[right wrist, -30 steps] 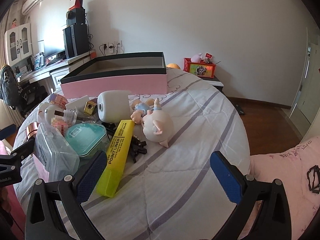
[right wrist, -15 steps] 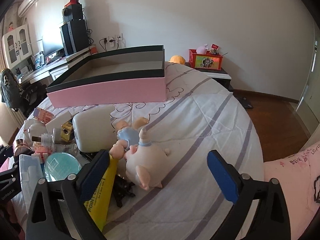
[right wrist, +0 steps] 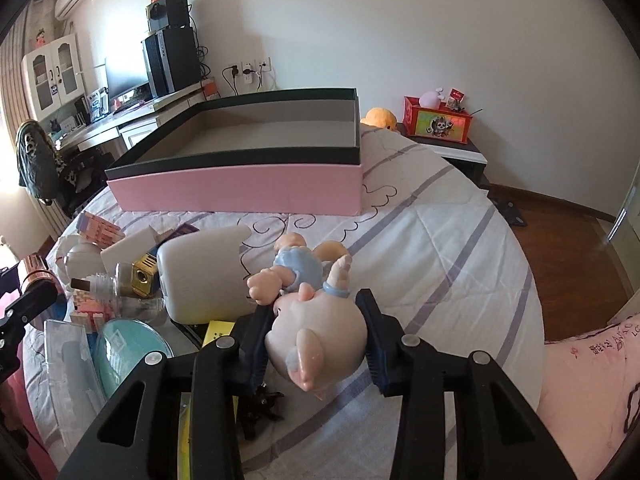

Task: Organize rigid objects
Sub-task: 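Carry the canister and pig doll into the pink box and release both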

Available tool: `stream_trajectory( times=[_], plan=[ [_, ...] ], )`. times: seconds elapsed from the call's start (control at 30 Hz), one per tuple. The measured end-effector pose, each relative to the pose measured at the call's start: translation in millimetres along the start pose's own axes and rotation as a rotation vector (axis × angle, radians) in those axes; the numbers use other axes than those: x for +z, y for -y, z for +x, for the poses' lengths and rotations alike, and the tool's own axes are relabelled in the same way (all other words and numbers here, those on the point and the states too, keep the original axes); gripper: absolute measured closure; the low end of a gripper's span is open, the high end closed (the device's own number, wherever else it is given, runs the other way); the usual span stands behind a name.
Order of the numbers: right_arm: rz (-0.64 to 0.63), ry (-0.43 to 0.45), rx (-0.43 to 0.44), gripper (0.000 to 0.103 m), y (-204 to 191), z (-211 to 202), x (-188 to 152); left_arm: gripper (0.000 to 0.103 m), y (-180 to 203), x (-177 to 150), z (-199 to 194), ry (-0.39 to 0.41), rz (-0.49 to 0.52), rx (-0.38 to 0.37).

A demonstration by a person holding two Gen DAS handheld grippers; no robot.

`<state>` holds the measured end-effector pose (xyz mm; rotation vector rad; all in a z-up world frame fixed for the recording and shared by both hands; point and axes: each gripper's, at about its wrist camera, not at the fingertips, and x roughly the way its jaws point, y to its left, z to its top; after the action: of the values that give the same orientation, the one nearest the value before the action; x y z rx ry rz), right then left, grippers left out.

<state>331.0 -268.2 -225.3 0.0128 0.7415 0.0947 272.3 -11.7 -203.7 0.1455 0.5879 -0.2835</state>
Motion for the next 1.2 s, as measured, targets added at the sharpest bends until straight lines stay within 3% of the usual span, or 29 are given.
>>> stream_trajectory(
  times=[0.23,0.4,0.67,0.83,0.97,1.03,1.17,1.2],
  plan=[
    [-0.039,0.062,0.029,0.062,-11,-12,27,0.048,0,50,8,0.063,0.019,-0.028],
    [-0.088,0.109,0.055,0.062,-26,-4,74,0.048,-5,103,42,0.074,0.029,-0.019],
    [-0.103,-0.003,0.11,0.062,-43,77,132,0.048,-21,145,143,-0.099,0.04,0.035],
    [-0.098,-0.076,0.113,0.062,-48,113,134,0.048,-32,141,187,-0.217,0.006,0.055],
    [-0.075,-0.109,0.12,0.061,-45,125,127,0.042,-35,140,192,-0.231,-0.02,0.063],
    [-0.052,-0.101,0.13,0.055,-42,122,124,0.028,-34,140,183,-0.205,-0.017,0.075],
    [-0.032,-0.004,0.088,0.025,-38,87,127,0.014,-33,139,145,-0.093,-0.03,0.118],
    [-0.027,0.027,0.085,0.022,-37,74,127,0.007,-32,139,129,-0.053,-0.037,0.132]
  ],
)
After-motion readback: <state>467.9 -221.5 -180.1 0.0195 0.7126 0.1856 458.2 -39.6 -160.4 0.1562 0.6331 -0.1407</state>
